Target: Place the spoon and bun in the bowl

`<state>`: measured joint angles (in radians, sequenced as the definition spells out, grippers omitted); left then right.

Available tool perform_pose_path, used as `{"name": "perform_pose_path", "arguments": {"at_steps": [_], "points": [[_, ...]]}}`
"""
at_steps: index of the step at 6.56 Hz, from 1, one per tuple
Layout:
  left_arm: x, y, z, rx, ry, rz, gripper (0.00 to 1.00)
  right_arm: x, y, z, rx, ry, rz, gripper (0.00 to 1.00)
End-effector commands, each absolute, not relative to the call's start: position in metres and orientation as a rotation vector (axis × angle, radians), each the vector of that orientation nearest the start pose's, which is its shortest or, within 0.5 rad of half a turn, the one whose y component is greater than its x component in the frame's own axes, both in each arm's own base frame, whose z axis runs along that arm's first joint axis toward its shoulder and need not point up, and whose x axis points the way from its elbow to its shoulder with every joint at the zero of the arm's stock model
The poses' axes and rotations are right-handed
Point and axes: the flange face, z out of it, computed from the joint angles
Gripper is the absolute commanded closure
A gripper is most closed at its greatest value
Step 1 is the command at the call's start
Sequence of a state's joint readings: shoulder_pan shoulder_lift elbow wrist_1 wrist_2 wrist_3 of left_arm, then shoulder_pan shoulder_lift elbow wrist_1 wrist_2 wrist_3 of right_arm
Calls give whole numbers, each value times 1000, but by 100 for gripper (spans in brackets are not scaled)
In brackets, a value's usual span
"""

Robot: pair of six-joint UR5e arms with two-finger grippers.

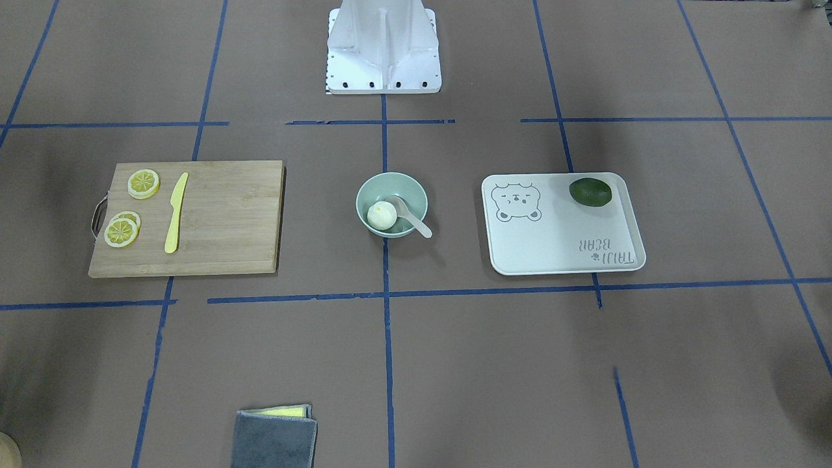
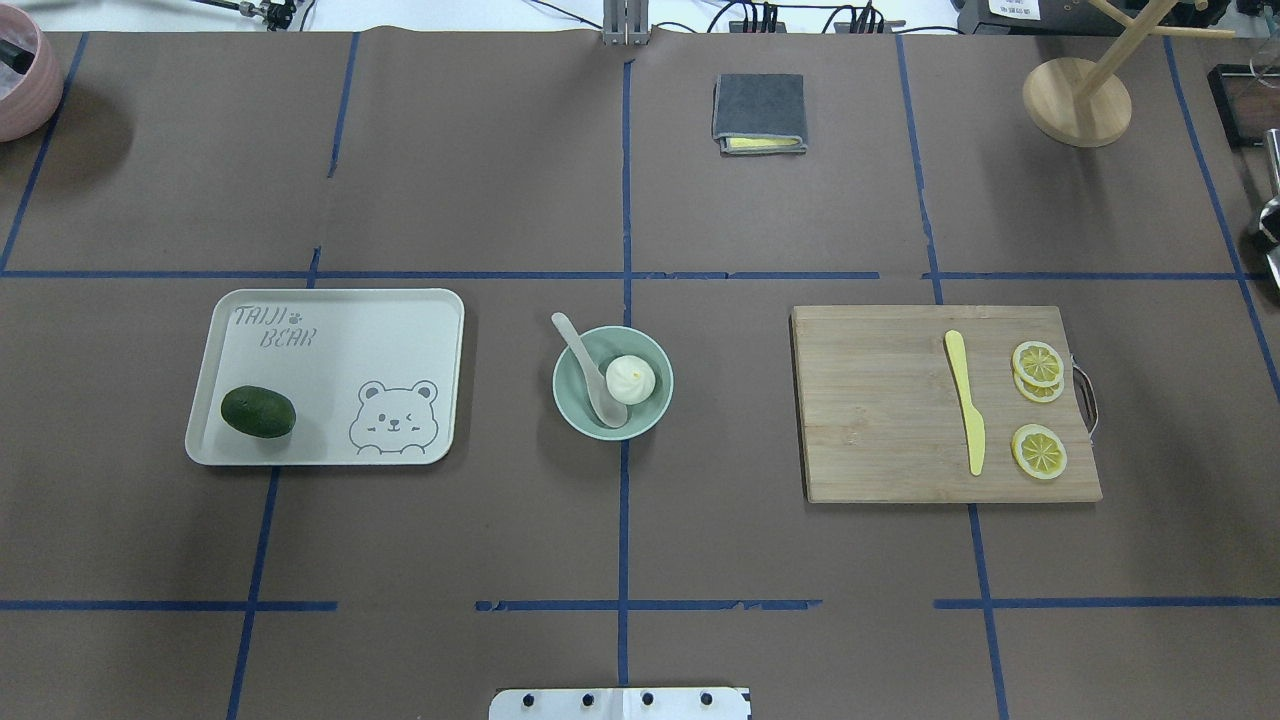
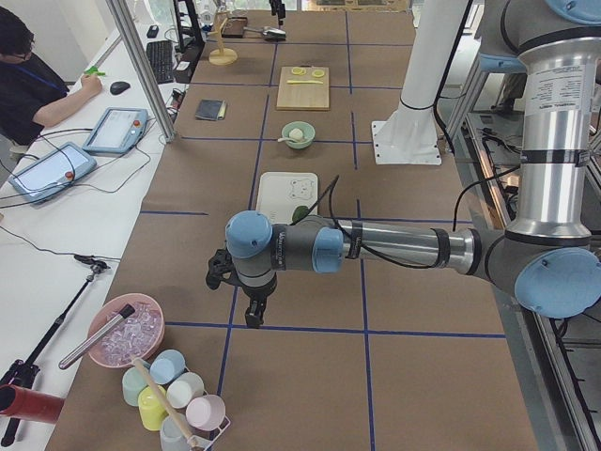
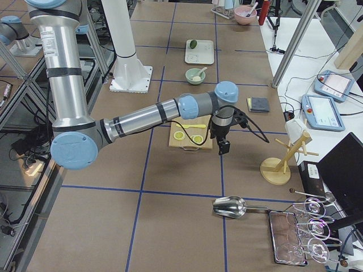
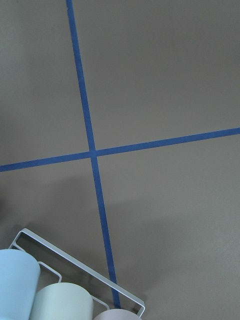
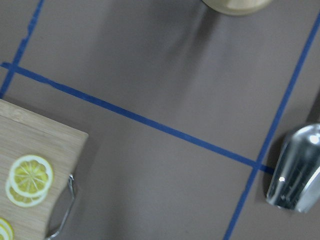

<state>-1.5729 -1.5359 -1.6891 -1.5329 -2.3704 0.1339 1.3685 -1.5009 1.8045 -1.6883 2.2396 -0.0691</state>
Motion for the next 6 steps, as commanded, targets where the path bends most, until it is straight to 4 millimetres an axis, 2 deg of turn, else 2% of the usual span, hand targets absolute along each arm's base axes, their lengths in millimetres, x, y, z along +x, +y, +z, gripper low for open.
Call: {"name": "perform_pose_path", "arguments": {"at_steps": [1, 2, 6], "points": [[-63, -478, 617, 103, 796, 149, 0, 13, -471, 596, 30, -672, -214, 0], [-64, -478, 617, 104, 794, 147, 0, 30, -464, 605, 22, -676, -171, 0], [-64, -479, 614, 113, 794, 151, 0, 31, -458, 613, 4, -708, -155, 0]]}}
